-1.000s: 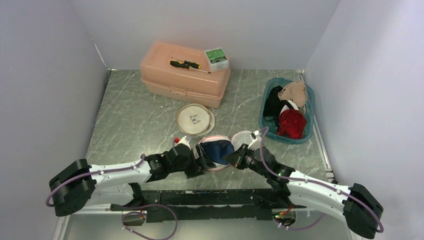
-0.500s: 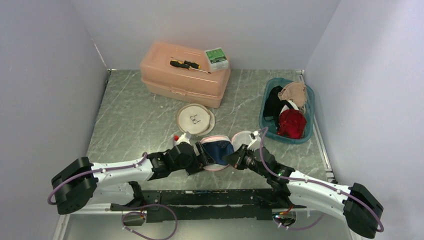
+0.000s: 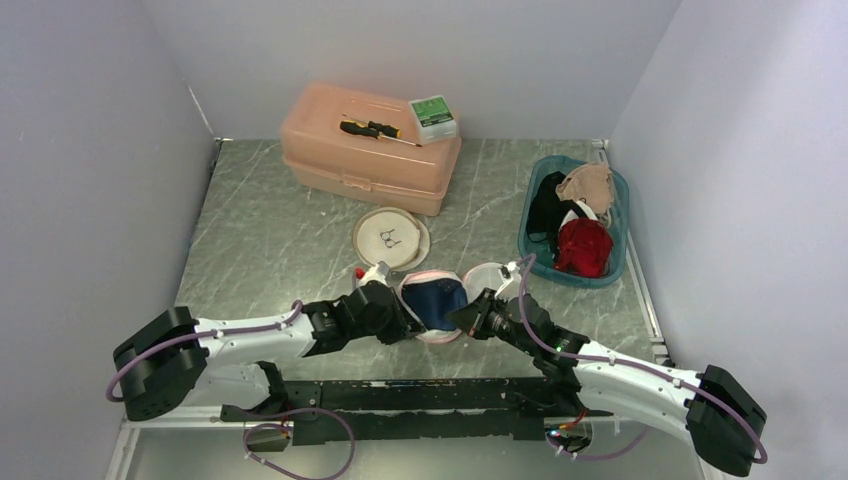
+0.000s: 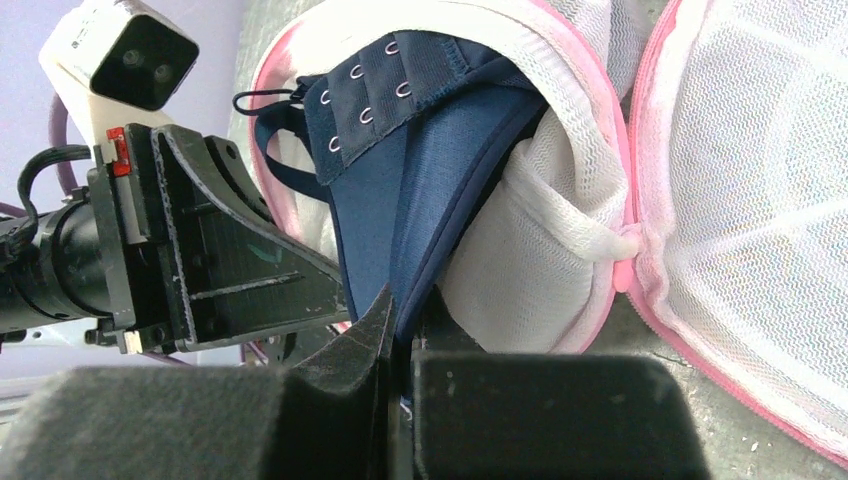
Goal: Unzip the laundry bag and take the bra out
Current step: Pick up the bra from the laundry bag.
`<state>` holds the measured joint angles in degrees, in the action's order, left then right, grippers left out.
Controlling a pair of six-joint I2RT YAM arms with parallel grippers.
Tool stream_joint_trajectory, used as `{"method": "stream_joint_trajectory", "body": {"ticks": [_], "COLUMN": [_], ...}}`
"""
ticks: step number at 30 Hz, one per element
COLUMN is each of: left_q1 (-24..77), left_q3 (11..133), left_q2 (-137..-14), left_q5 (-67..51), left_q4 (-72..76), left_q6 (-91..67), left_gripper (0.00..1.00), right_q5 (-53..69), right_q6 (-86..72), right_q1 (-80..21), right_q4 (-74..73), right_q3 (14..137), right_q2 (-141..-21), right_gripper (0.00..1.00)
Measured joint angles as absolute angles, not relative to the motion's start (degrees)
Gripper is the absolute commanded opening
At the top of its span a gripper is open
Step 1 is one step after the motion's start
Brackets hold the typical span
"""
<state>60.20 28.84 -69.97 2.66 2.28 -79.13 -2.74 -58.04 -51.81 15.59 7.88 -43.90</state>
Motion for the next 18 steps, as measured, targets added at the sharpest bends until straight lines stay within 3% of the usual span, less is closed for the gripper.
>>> {"method": "stream_joint_trajectory", "body": {"ticks": [18], "left_q1": [61.3], "left_q3": [31.1], "left_q2": [-76.2], "left_q5": [1.3], "left_q4": [2.9], "left_q6": [-72.0], "left_gripper": [0.03], "right_q5": [6.5], "right_q6": [-58.5], "right_q1": [-49.2], "right_q4": [15.5], "right_q3": [11.0], "right_q2": [-40.8], "right_gripper": [0.0]}}
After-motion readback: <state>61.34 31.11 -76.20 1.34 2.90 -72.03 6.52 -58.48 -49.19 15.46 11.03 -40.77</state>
